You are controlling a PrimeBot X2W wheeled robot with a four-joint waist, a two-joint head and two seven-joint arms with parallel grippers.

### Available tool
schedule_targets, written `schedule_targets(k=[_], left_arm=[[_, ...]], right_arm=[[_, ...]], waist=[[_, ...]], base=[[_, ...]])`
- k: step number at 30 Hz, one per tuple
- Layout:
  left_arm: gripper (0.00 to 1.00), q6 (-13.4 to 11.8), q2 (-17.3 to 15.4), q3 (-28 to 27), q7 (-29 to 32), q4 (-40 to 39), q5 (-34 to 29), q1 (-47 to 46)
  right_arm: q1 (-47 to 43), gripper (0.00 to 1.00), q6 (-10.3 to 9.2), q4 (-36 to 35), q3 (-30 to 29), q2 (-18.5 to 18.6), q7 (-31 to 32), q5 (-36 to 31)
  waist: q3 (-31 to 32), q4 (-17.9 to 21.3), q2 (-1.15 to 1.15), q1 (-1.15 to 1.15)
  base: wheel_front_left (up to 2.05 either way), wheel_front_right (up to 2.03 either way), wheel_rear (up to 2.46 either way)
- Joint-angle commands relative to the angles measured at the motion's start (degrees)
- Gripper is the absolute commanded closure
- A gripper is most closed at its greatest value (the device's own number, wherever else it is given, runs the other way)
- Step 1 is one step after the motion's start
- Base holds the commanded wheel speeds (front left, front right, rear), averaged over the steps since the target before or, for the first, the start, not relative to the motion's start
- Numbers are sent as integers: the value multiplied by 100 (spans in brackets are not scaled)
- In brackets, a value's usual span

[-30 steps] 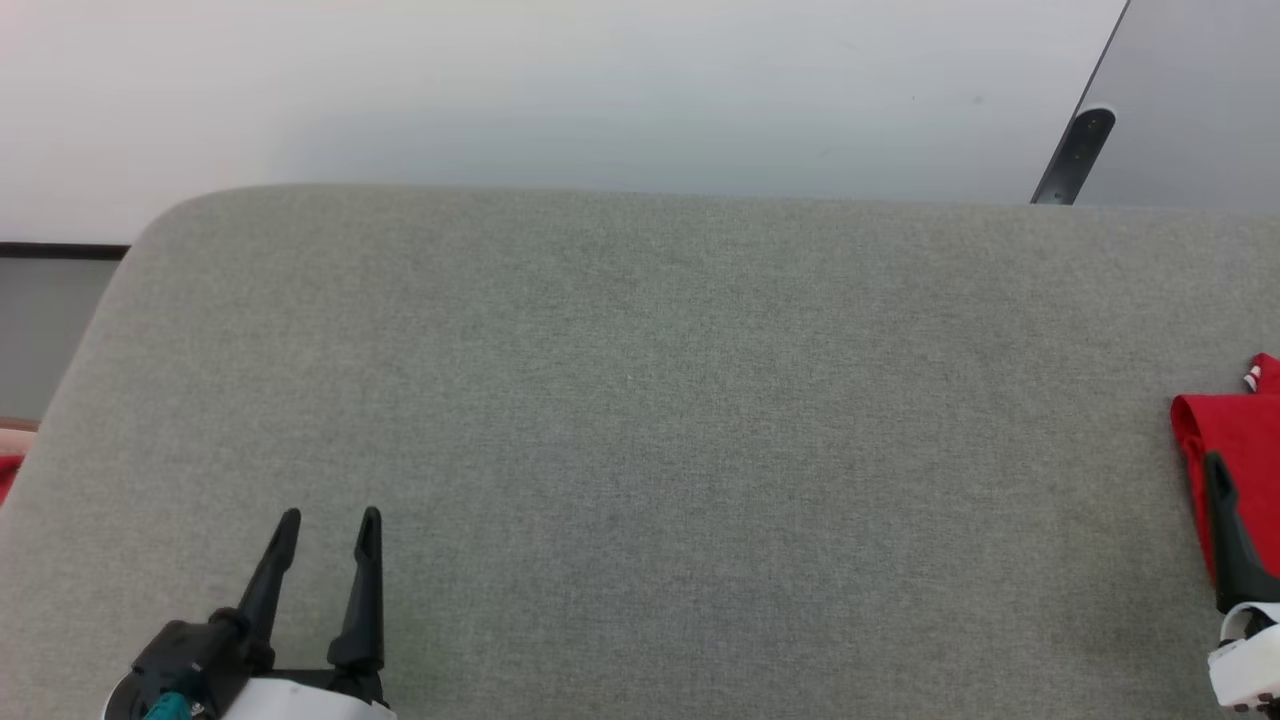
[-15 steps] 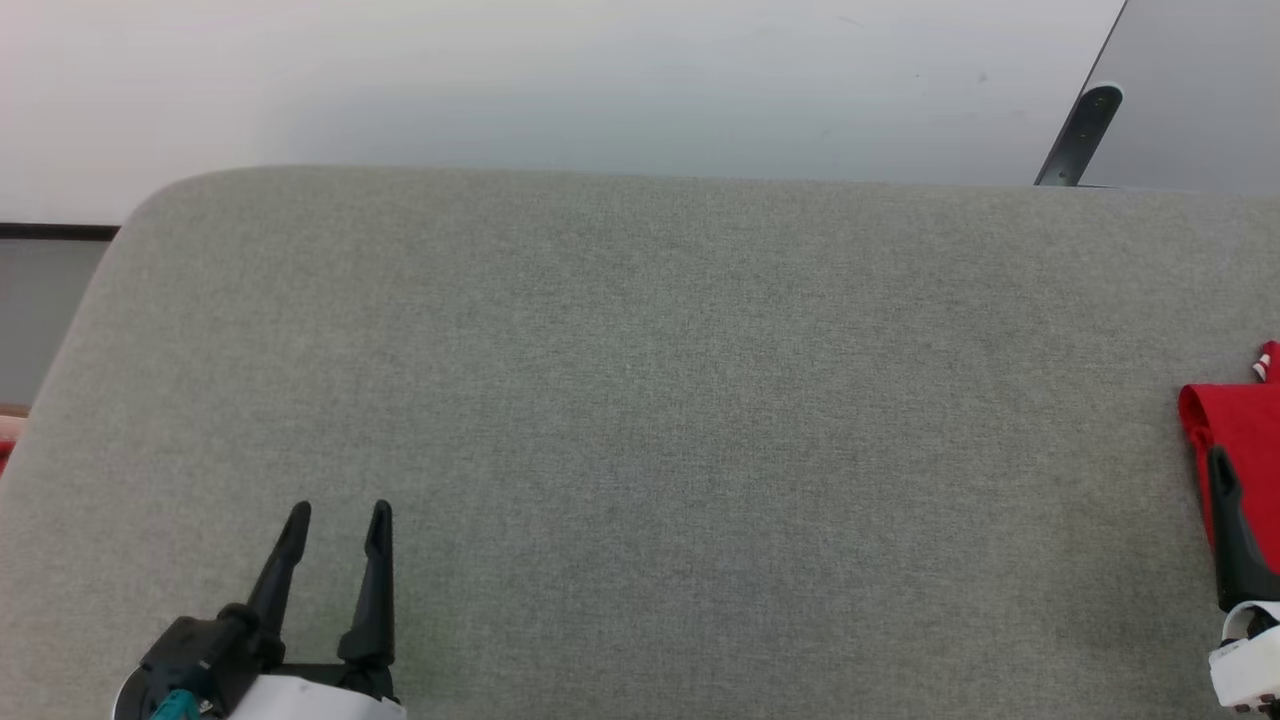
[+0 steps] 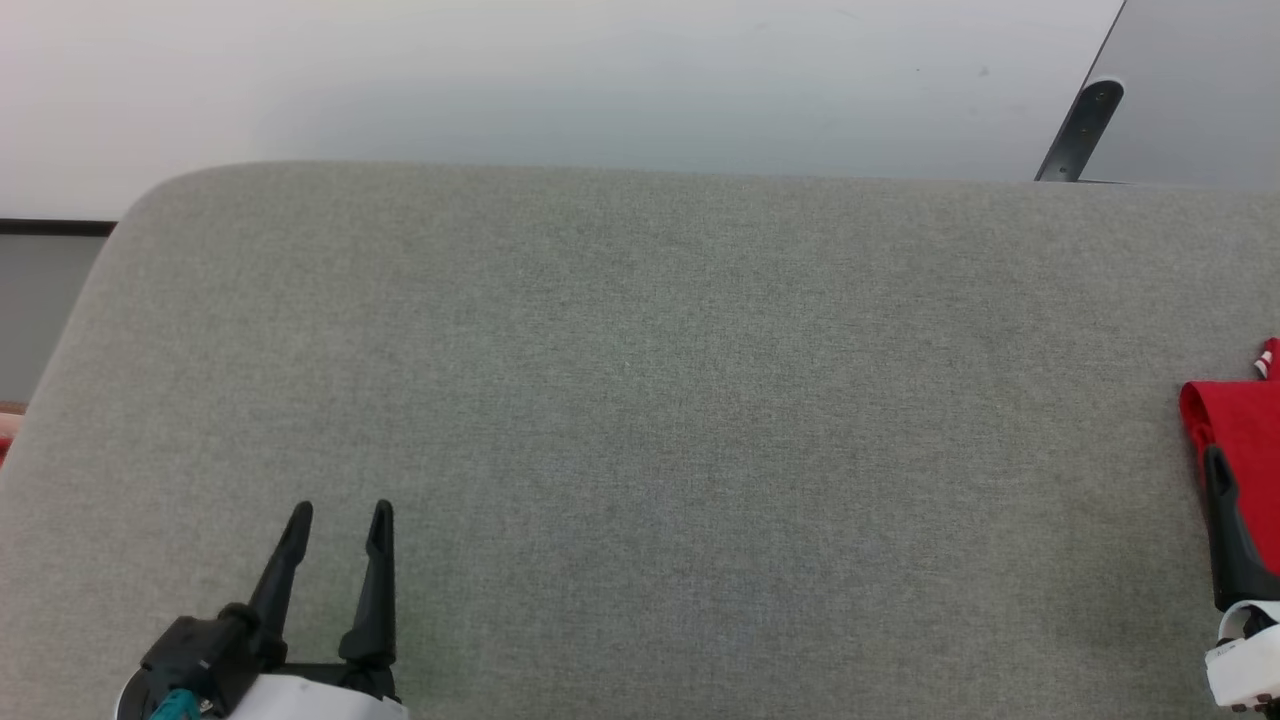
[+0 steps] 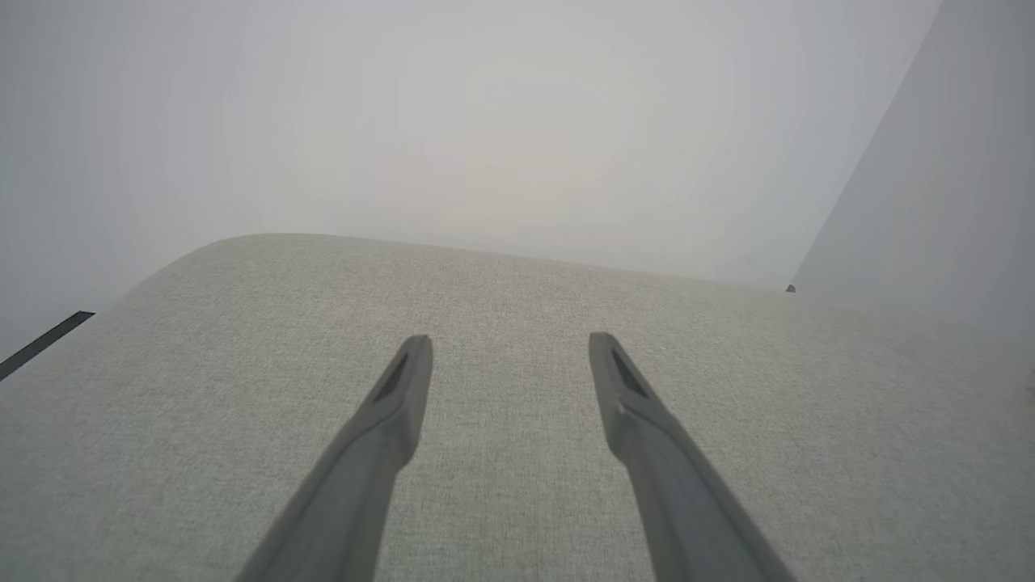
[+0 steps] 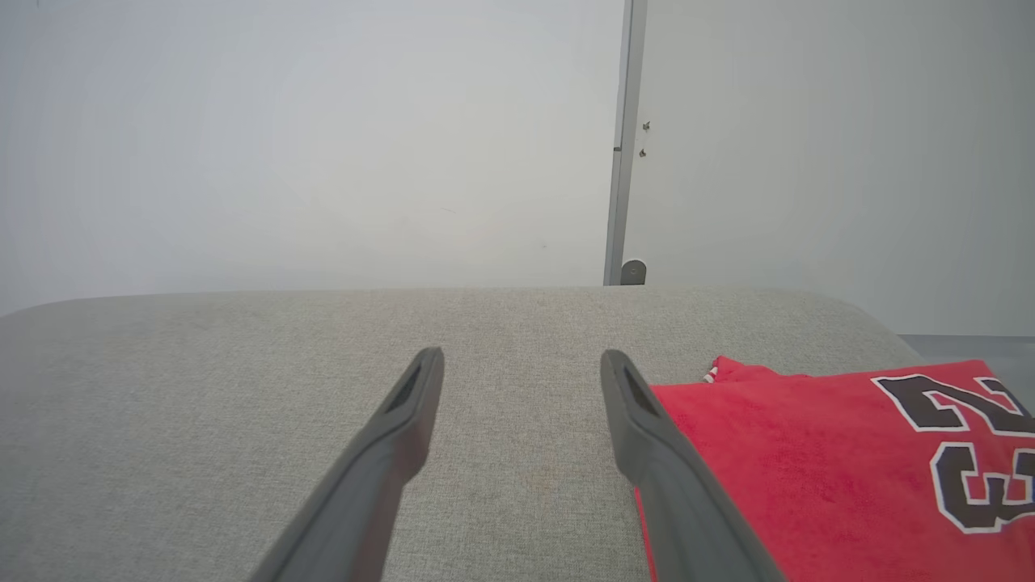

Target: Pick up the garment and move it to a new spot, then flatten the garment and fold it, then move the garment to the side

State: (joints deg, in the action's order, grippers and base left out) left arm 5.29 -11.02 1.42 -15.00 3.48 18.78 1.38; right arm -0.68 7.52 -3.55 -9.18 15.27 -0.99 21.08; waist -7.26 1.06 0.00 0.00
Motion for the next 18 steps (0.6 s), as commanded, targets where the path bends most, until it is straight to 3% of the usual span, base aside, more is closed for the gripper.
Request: schedule_targets(k=[1,18], left_arm=[[0,-28,-12,6,-20,-18,53,-43],[0,-83,-78,61,-4,-105,89,-27]], right_arm=[[-12,0,-6,-20,-10,-28,-22,8],[41,0,-6,32,61,-65,-63,34]], waist=[[-4,0,0,0],[-59,36,0,0]], base=[[0,0,0],[0,0,0]])
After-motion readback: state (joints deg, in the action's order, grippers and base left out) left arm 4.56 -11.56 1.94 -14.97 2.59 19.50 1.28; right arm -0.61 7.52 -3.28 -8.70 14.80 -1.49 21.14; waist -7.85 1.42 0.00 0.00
